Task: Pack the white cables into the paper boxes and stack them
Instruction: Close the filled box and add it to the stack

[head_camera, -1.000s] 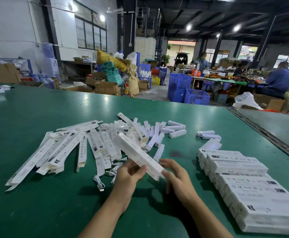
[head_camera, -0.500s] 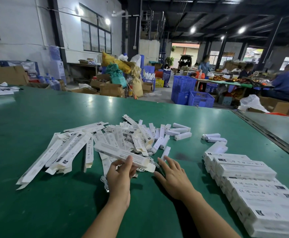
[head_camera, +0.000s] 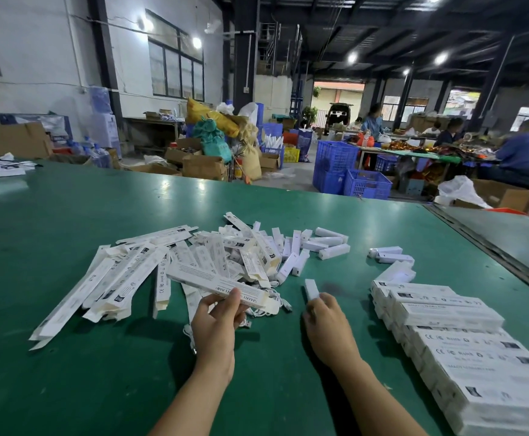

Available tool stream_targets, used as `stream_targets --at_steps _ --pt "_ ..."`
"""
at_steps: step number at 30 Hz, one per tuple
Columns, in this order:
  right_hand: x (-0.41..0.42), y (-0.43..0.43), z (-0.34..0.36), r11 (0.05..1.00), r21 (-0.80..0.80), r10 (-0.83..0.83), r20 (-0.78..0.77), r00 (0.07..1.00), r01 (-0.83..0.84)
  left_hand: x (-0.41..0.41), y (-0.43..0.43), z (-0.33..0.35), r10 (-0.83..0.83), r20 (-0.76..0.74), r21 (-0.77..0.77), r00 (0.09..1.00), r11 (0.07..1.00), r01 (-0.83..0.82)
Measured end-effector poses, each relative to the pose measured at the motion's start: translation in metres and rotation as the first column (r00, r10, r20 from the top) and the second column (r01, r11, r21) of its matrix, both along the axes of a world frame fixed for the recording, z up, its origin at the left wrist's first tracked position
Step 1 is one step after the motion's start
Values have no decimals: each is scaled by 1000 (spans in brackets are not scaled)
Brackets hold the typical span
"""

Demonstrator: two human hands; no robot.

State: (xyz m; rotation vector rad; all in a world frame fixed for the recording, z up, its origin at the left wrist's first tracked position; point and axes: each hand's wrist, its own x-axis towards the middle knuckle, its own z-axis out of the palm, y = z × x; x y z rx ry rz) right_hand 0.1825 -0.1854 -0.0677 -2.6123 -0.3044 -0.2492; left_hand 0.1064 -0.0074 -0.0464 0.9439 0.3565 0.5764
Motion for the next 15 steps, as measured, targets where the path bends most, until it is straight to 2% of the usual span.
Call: stream_targets --at_steps 4,7,9,12,13,15 --pt "-5 -12 2 970 232 -79 8 997 75 1 1 0 1 5 -13 1000 1000 -1" --pt "-14 -24 3 899 430 -88 2 996 79 2 2 0 0 10 -8 1000 1000 0" --pt "-21 -30 6 798 596 -54 -73 996 87 4 2 0 -4 16 -1 1000 1000 4" --pt "-32 -37 8 544 834 29 -129 991 92 5 2 0 -9 18 -6 1000 1000 9" --pt "-36 -37 9 473 877 63 -125 990 80 5 2 -1 -14 18 -6 1000 1000 14" --pt "-42 -34 13 413 909 128 -124 984 61 6 1 -1 -30 14 -4 999 1000 30"
